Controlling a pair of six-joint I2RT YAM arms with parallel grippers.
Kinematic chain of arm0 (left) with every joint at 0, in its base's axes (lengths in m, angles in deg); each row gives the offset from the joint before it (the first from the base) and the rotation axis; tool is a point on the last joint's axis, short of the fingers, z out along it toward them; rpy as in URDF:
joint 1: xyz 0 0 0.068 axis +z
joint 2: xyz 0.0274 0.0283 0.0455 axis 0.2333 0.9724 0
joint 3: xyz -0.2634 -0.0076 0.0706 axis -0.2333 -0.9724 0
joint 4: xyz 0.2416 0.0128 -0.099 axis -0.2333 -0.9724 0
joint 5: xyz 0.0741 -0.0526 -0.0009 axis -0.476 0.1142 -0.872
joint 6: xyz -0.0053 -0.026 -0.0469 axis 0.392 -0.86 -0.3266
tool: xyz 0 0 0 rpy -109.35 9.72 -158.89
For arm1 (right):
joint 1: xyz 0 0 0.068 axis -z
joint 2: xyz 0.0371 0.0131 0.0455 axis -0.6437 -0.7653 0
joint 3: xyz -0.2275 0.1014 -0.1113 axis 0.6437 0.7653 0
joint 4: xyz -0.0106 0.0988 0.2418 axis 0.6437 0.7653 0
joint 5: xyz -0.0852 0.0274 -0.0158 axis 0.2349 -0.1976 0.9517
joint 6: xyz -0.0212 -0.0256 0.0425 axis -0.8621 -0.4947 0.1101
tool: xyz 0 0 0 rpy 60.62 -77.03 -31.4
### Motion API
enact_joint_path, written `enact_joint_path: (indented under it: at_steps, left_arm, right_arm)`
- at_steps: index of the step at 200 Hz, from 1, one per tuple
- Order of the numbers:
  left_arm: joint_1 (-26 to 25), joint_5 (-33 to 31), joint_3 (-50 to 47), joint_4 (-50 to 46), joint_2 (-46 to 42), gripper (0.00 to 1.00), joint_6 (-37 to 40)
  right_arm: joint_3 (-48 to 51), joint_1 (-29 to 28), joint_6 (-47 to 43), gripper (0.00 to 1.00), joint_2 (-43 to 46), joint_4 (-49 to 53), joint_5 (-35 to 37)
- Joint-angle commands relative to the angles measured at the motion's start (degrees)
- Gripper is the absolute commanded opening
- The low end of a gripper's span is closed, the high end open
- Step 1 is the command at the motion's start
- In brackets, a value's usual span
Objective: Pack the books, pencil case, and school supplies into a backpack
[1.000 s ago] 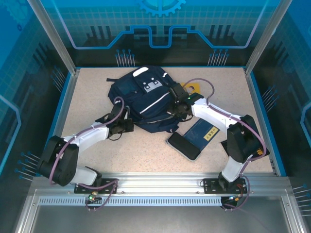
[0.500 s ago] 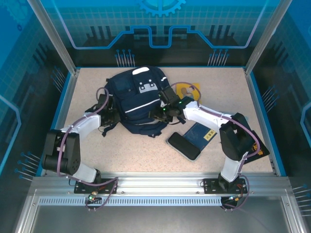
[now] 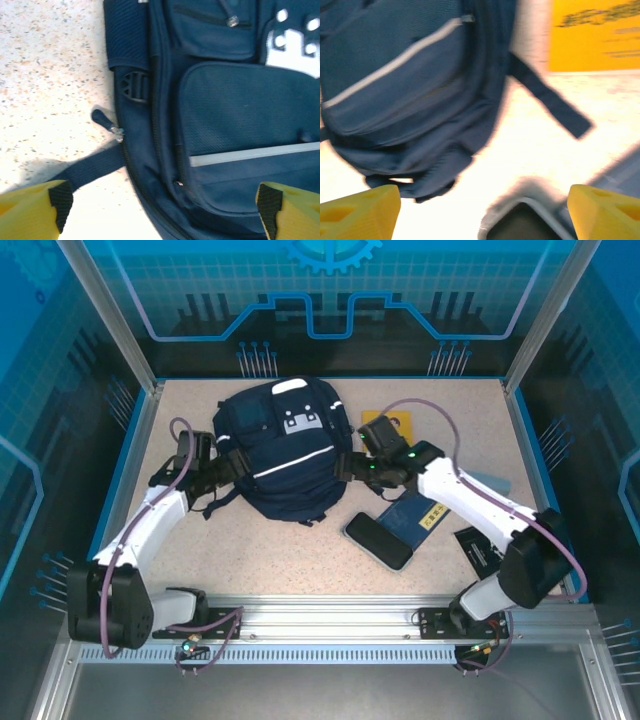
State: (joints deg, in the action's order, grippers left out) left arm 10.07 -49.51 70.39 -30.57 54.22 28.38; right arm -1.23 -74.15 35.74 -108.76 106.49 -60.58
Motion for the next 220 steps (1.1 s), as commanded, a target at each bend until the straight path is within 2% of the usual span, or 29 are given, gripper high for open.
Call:
enact_joint_path:
  at_steps: [1, 10, 45, 77, 131, 163, 195, 217, 220]
  left_arm:
    - [0.26, 4.70, 1.61, -1.93, -2.77, 0.99, 0.22]
    - [0.27, 5.58, 1.68, -2.20, -3.26, 0.99, 0.18]
    - [0.26, 9.69, 2.53, -2.34, -2.70, 0.99, 0.37]
    - [0.22, 12.46, 5.92, -3.63, -0.67, 0.99, 2.18]
    - [-0.23, 16.05, 8.09, -2.32, 2.49, 0.99, 2.19]
    - [-2.19, 16.81, 7.22, -2.24, 2.60, 0.99, 2.88]
    - [-6.15, 16.38, 6.78, -2.66, 3.76, 0.99, 2.42]
    - [-9.19, 15.04, 7.79, -1.72, 5.51, 0.99, 0.43]
    - [-9.61, 14.87, 8.06, -1.55, 5.89, 0.99, 0.12]
  right_arm:
    - [5.15, 3.46, -5.79, 0.95, 2.78, 6.84, 2.59]
    - [6.86, 5.02, -6.72, 0.98, 3.55, 7.14, 2.65]
    - [11.11, 12.00, -6.47, 0.99, 4.86, 7.28, 3.98]
    - [11.11, 17.44, -7.80, 0.98, 1.86, 1.57, -0.75]
    - [-5.27, 19.85, -10.45, 0.94, -18.21, -0.96, -2.99]
    - [-15.90, 20.84, -11.13, 0.91, -29.20, 2.25, 3.78]
    - [-26.92, 20.95, -13.90, 0.89, -39.95, 7.25, 6.05]
    - [-30.93, 20.46, -15.41, 0.88, -44.44, 10.34, 7.35]
    - [-31.35, 20.30, -15.70, 0.86, -44.91, 11.06, 7.81]
